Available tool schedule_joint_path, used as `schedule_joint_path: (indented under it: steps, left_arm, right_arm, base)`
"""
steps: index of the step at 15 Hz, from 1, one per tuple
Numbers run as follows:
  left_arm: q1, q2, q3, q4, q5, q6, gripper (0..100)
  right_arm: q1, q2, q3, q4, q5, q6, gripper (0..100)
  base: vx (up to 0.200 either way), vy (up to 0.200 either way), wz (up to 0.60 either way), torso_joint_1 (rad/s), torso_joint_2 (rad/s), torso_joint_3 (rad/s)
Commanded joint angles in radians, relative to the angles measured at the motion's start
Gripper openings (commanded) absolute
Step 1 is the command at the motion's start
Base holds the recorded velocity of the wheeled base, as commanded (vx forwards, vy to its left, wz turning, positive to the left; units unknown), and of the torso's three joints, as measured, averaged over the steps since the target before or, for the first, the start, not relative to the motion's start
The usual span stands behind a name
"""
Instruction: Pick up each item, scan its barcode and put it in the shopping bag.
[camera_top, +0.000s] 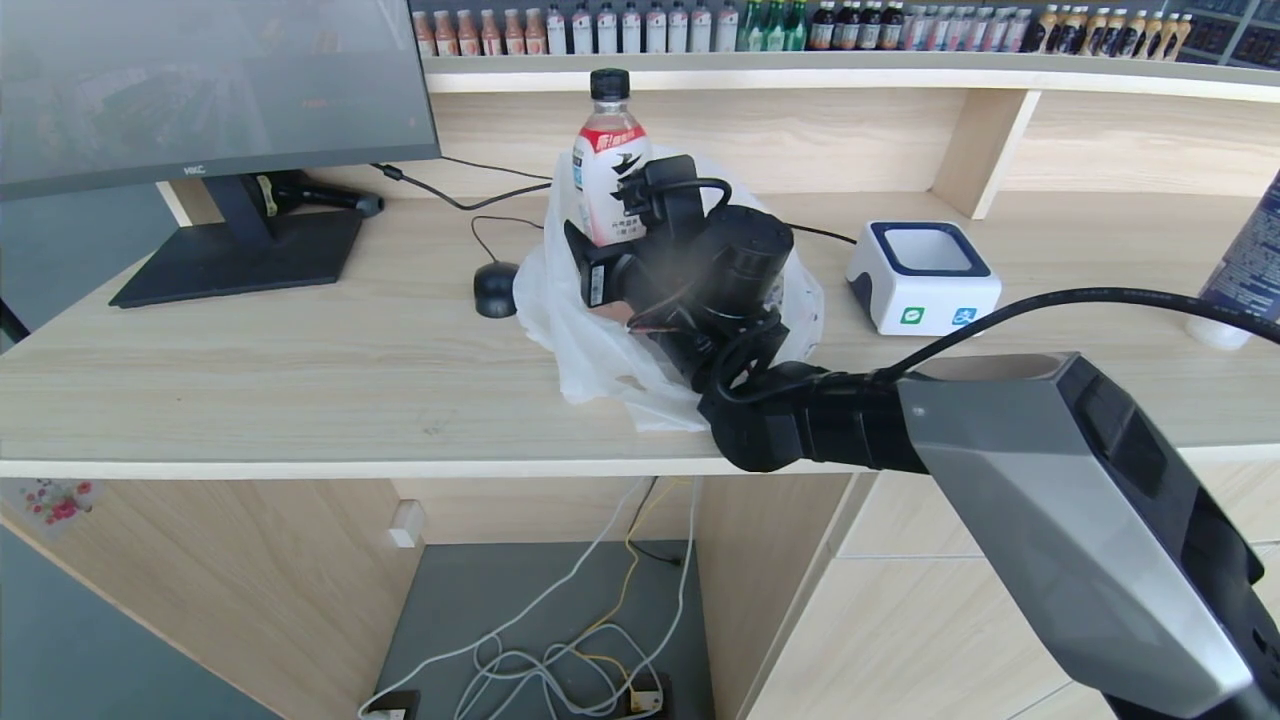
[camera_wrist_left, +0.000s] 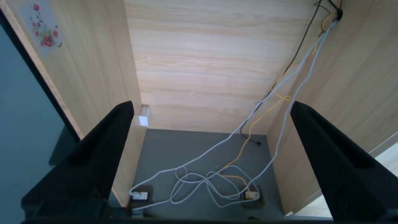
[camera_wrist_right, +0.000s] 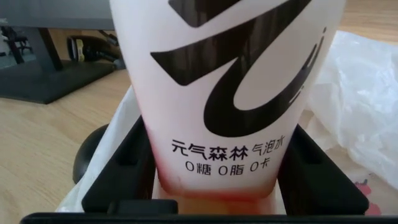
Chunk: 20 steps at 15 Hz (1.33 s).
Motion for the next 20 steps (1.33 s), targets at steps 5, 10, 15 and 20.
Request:
schedule_joint_path:
  steps: [5, 10, 15, 20]
  left_arm:
    - [0.000, 0.000, 0.000, 0.000, 0.000, 0.000, 100]
    - [0.000, 0.000, 0.000, 0.000, 0.000, -0.001, 100]
    - [0.000, 0.000, 0.000, 0.000, 0.000, -0.001, 100]
    - [0.000, 0.000, 0.000, 0.000, 0.000, -0.001, 100]
  right_arm:
    - [0.001, 0.003, 0.003, -0.033, 0.000, 0.004, 100]
    - [0.011, 0.000, 0.003, -0.035, 0.000, 0.002, 100]
    - [0.013, -0.002, 0.003, -0.035, -0.002, 0.002, 100]
    - [0.021, -0.029, 0.009, -0.040, 0.000, 0.002, 100]
  base:
    - [0.000, 0.000, 0.00, 0.000, 0.00, 0.000]
    - [0.000, 0.000, 0.00, 0.000, 0.00, 0.000]
    - [0.000, 0.000, 0.00, 0.000, 0.00, 0.000]
    - [0.000, 0.000, 0.00, 0.000, 0.00, 0.000]
